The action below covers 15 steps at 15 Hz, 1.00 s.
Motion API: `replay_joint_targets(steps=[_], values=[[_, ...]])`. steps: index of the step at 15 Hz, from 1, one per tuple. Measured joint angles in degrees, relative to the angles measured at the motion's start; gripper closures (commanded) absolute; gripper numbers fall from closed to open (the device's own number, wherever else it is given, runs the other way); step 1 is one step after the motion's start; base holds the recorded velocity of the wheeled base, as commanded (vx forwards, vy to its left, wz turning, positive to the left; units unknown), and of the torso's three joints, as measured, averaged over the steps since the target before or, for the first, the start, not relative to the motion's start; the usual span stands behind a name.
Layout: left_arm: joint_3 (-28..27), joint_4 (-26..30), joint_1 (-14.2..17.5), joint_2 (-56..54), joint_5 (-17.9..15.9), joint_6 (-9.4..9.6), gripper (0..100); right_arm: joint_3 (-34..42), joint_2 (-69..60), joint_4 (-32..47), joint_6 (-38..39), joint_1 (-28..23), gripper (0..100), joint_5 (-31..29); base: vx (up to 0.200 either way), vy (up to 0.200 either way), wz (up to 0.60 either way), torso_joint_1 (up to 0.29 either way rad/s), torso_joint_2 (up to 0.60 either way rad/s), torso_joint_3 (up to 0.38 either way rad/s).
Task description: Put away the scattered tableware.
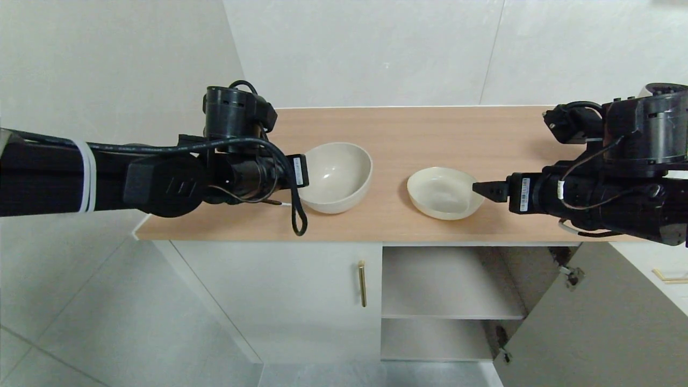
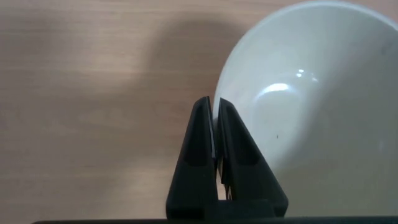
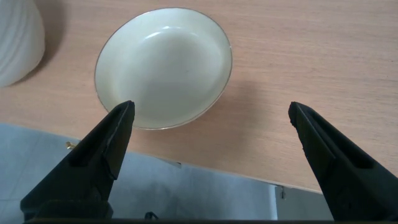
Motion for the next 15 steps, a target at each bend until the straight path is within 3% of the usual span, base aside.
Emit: replay_joint_targets(steps=[5, 9, 15], values=[[2.4, -0.1, -0.9, -5.4, -0.3, -1.8, 100, -1.7, 1.7, 0.4, 1.7, 0.0, 0, -2.4, 0.0, 0.0, 0.0, 0.0, 0.0, 0.0], [3.6, -0.8, -1.6, -7.6, -0.3, -1.69, 100, -4.9, 7.7, 0.1, 4.2, 0.7, 0, -10.8, 0.0, 0.0, 0.0, 0.0, 0.0, 0.0], [3.9, -0.8, -1.7, -8.2, -0.3, -1.72, 100, -7.1, 13.5, -3.6, 7.1, 1.3, 0, -12.0, 0.0, 0.0, 0.0, 0.0, 0.0, 0.0]])
